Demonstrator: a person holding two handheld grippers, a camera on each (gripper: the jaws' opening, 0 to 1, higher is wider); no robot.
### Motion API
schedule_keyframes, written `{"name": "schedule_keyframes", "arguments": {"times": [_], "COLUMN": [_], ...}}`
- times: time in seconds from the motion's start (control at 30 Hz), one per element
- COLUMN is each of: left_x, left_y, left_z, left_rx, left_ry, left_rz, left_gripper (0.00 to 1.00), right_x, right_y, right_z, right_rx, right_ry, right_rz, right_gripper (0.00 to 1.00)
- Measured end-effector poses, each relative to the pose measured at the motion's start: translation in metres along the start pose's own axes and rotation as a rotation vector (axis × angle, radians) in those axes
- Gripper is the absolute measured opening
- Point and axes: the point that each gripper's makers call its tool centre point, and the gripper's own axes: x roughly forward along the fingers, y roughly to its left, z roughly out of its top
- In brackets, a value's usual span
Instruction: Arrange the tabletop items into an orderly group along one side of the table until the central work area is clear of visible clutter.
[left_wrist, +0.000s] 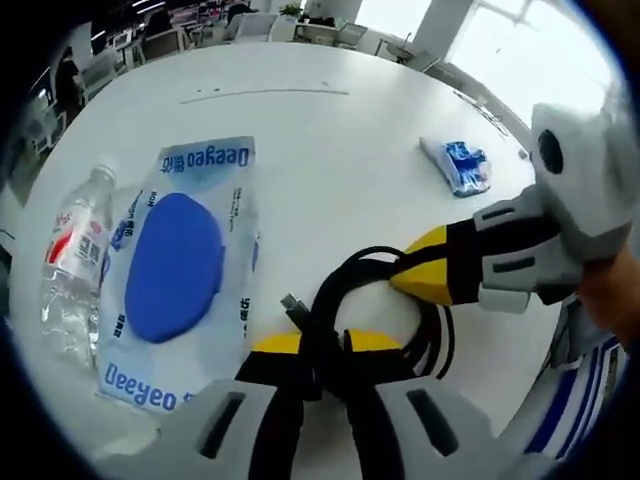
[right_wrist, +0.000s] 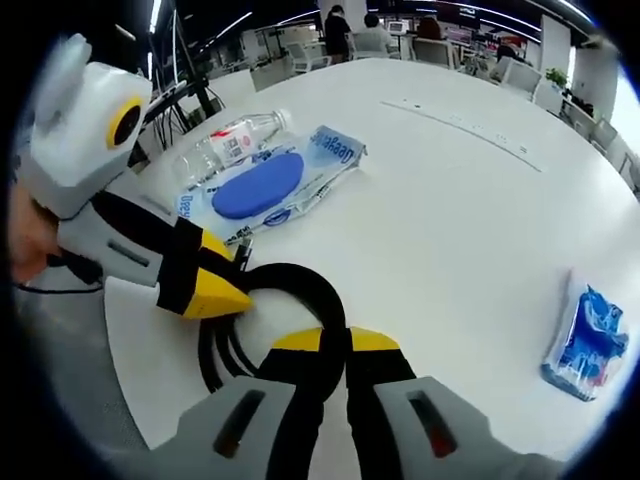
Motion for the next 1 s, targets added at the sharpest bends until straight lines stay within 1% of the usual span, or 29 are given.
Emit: {"name": "schedule_keyframes", "arguments": {"times": [0.17,0.47,0.7,1.0], "left_x": [-0.002,-0.009,-0.017,-0.027], "left_y": [-0.001,-0.010,-0.023,-0.048], "left_z": [0.003,0.009,0.016,0.026], "left_rx": [-0.002,0.001,0.008,0.024], "left_ry": [-0.008,-0.027,-0.045,-0.075], "left_rz": [-0.013,-0.032,-0.064,-0.121], "left_gripper": [0.10,0.09,0.09,0.09], "right_x": [-0.002,-0.018,-0.039,-0.070], "right_y": [-0.001,-0.003,-0.005,-0.013], "right_z": [-0.001,0.003,0.004,0.002], "right_rx": [0.007,0.022,0.049,0.073], "right_ry": [0.000,-0.028,-0.052,-0.083], "right_rz": [-0.006,-0.017,-0.035,-0.074], "right_gripper": [0.03,0.03,0.02,0.02]}}
